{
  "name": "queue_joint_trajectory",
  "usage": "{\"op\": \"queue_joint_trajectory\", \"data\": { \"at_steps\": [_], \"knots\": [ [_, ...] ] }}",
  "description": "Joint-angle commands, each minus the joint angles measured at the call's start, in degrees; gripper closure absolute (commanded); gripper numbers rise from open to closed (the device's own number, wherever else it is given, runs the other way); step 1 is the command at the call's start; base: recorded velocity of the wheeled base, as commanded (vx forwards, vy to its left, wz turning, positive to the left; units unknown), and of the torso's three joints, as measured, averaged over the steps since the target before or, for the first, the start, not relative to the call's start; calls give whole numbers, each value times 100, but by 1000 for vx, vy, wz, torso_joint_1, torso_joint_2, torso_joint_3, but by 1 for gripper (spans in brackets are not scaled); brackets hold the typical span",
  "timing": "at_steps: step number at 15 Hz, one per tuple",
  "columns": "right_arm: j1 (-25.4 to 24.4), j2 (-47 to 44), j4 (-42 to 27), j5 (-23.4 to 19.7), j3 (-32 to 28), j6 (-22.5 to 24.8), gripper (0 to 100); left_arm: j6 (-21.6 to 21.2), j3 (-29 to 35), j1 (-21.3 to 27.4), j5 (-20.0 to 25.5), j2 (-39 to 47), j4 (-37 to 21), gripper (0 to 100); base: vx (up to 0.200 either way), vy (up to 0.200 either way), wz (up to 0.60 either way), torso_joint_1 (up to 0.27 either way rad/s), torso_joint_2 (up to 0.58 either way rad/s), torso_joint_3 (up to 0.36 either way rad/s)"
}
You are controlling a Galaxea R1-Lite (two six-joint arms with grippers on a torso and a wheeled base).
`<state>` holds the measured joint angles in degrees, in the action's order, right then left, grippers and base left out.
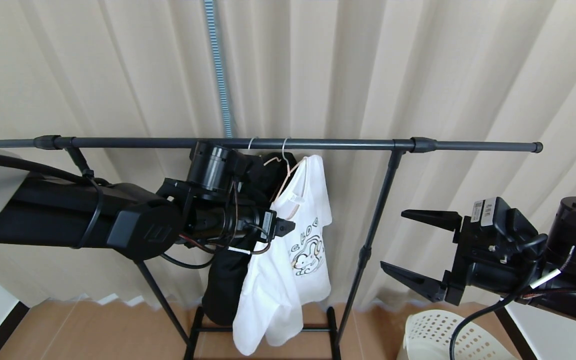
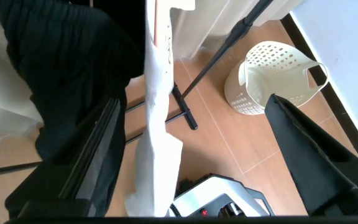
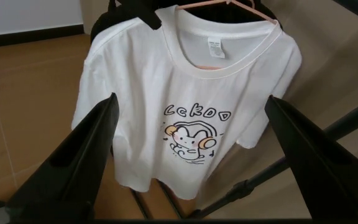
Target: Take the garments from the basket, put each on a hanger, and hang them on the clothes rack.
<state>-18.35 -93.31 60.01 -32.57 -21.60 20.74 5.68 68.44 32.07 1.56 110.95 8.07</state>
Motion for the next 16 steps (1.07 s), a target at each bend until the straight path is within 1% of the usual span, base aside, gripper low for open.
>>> {"op": "queue_joint_trajectory", "data": {
  "at_steps": [1,5,8,9,10,11,12,13,14,15,16],
  "knots": [
    [-2,-3,2,-3,7,1,0,3,-6,1,2,-20,2,0,0,0,0,0,0,0],
    [-2,5,2,-3,7,1,0,12,-23,1,2,-56,2,0,0,0,0,0,0,0],
    [-2,41,2,-3,-28,1,0,12,-67,1,-59,-337,-7,0,0,0,0,0,0,0],
    [-2,137,-7,14,-63,-87,0,30,-120,-8,-138,-662,-16,0,0,0,0,0,0,0],
    [-11,304,-42,120,-134,-386,0,30,-261,-17,-147,-1031,-42,0,0,0,0,0,0,0],
    [-37,515,-60,339,-195,-720,0,21,-463,-17,-138,-1409,-51,0,0,0,0,0,0,0],
    [-81,709,-60,559,-257,-922,0,3,-700,-26,-138,-1761,-60,0,0,0,0,0,0,0],
    [-90,1069,-236,919,-397,-1089,0,-137,-1245,-43,-147,-2385,-60,0,0,0,0,0,0,0],
    [-81,1333,-570,1113,-485,-1098,0,-225,-1667,-70,-174,-2754,-60,0,0,0,0,0,0,0],
    [-90,1500,-807,1227,-538,-1107,0,-243,-1948,-96,-235,-2982,-51,0,0,0,0,0,0,0],
    [-81,1781,-1343,1429,-635,-1107,0,-234,-2818,-122,-525,-3712,-25,0,0,0,0,0,0,0]
  ]
}}
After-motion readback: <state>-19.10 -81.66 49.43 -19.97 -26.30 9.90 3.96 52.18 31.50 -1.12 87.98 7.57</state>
